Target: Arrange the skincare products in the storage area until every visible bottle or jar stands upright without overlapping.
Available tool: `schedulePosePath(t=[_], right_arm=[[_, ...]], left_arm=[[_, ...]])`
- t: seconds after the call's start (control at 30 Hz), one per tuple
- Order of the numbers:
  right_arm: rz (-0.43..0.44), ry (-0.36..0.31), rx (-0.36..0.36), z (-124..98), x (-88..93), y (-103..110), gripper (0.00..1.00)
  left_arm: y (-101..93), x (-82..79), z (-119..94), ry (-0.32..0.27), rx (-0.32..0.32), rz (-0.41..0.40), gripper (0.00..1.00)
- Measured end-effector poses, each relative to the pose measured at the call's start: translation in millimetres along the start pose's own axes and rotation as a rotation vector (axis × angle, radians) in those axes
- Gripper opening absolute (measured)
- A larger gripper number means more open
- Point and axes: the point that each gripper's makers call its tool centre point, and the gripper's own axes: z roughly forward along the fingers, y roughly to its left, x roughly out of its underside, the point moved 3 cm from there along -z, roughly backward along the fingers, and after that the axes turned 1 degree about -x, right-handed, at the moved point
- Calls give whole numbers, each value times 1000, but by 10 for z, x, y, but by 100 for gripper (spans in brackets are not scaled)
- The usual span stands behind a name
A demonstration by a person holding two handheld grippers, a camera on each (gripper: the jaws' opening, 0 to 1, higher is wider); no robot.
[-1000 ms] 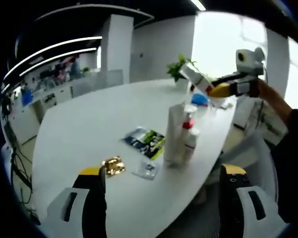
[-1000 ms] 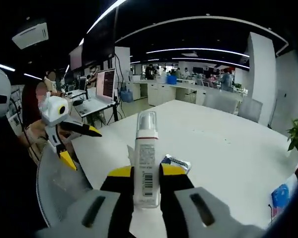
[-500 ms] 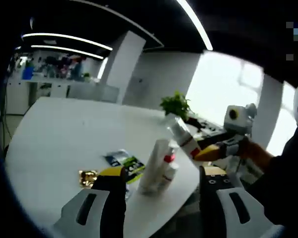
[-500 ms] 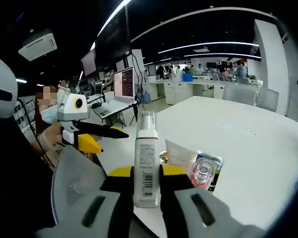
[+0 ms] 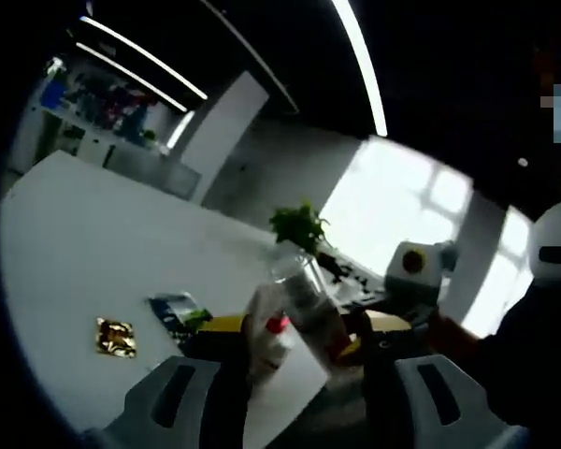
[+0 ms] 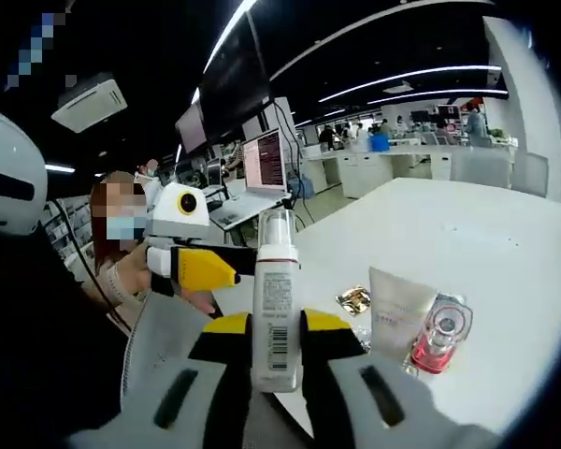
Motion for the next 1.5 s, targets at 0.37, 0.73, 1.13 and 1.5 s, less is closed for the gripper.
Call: schedulePosePath(t=[0.37,0.73,1.13,1.5], right_arm=[[20,-23,-49,42,-36,54,18],[30,-17,-69,120,-33,44,19],[-80,51,-56,300,69,30,20],[-98,120,-17,326,223,-78,21]], left_arm=[[-14,-16,42,-19,49,-46,31],[-42,-15,62,-16,52,-62,24],[19,19,26,51,-33,22,21],[216,175,44,162,-163,132,20]])
